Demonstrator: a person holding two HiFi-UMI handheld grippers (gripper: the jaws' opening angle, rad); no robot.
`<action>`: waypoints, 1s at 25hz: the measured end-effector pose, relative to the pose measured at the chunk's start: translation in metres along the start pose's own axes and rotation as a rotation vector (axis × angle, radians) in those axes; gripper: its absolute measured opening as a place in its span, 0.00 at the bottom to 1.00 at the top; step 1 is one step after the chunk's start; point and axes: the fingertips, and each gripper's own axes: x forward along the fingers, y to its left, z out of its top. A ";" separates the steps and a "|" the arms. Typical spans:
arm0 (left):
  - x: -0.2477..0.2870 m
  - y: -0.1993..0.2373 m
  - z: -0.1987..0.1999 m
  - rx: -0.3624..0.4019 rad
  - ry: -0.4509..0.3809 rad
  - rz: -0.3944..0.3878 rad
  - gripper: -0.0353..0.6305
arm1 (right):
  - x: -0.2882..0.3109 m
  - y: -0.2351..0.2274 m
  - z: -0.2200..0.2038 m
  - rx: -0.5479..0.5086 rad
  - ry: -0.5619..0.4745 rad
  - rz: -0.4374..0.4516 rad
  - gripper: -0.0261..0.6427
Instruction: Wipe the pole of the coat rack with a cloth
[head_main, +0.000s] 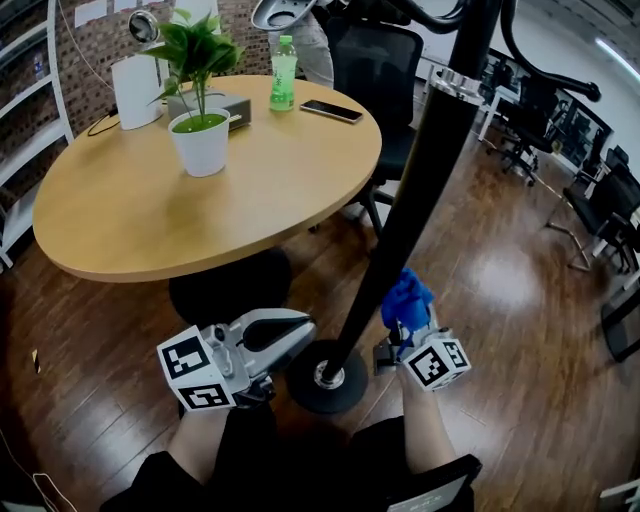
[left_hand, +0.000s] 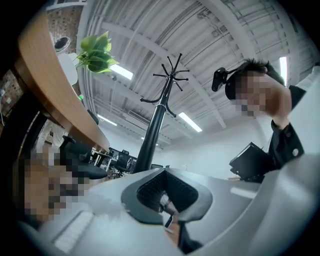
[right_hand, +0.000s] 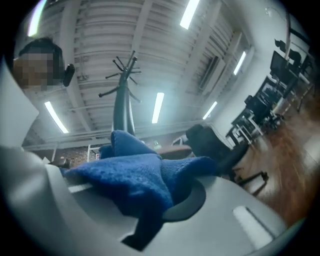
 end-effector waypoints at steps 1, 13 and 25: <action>-0.001 0.001 -0.004 -0.007 0.006 0.003 0.05 | -0.010 -0.015 -0.028 0.031 0.049 -0.030 0.07; -0.003 0.002 -0.021 -0.027 0.050 0.011 0.05 | -0.100 -0.103 -0.221 0.224 0.413 -0.266 0.07; 0.003 0.008 -0.016 -0.021 0.038 0.016 0.05 | 0.013 -0.012 0.000 -0.082 -0.024 -0.036 0.07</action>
